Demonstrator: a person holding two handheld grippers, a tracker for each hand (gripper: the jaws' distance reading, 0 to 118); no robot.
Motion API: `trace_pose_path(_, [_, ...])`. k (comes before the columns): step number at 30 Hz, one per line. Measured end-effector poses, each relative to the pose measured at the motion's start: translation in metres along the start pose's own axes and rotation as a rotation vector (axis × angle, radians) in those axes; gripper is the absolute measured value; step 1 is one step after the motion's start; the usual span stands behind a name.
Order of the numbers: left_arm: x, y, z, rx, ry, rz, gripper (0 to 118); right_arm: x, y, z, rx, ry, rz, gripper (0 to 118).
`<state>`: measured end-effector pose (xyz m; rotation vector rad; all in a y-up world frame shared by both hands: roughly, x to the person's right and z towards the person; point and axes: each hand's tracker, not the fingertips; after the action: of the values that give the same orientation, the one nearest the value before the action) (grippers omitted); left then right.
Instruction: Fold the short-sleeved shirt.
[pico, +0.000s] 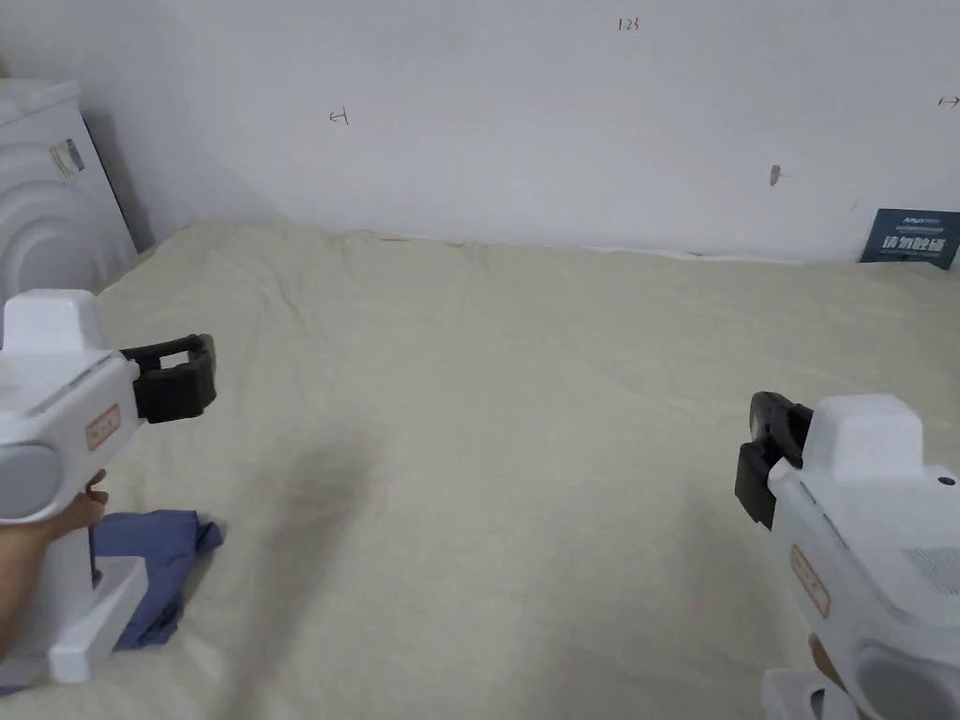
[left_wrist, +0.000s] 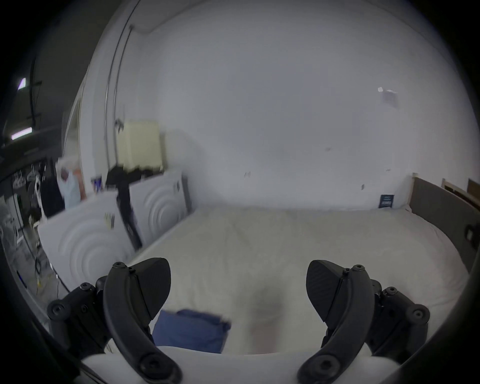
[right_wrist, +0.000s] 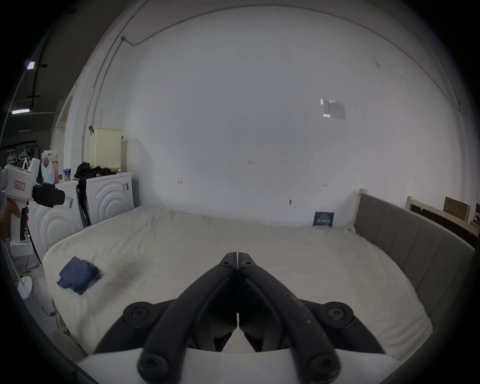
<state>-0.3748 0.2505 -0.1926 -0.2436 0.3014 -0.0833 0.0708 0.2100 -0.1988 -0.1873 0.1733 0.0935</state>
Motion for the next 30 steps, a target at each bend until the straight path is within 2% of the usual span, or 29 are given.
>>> trace_pose_path(3, [0.045,0.008,0.025,0.101,-0.030,-0.046,109,0.012,0.011,0.014,0.041,-0.027,0.013,1])
trace_pose_path(8, [0.095,0.003,0.047,0.220,-0.092,-0.006,108,0.027,0.019,0.035,0.104,-0.079,0.034,1])
trace_pose_path(11, [0.128,-0.001,0.059,0.250,-0.129,-0.006,97,0.035,0.019,0.045,0.127,-0.106,0.036,1])
trace_pose_path(14, [0.139,-0.007,0.063,0.255,-0.196,0.048,78,0.042,0.018,0.052,0.138,-0.119,0.021,1])
trace_pose_path(16, [0.150,-0.012,0.066,0.263,-0.221,0.070,56,0.045,0.016,0.056,0.140,-0.134,0.017,1])
trace_pose_path(17, [0.148,-0.021,0.057,0.270,-0.220,0.074,40,0.047,0.014,0.058,0.140,-0.139,0.014,1])
trace_pose_path(18, [0.152,-0.024,0.057,0.279,-0.221,0.076,13,0.048,0.013,0.059,0.141,-0.142,0.011,1])
trace_pose_path(19, [0.155,-0.025,0.057,0.287,-0.227,0.075,1,0.049,0.012,0.061,0.142,-0.147,0.010,1])
trace_pose_path(30, [0.175,-0.029,0.068,0.266,-0.290,0.092,0,0.055,0.007,0.067,0.146,-0.181,0.020,1])
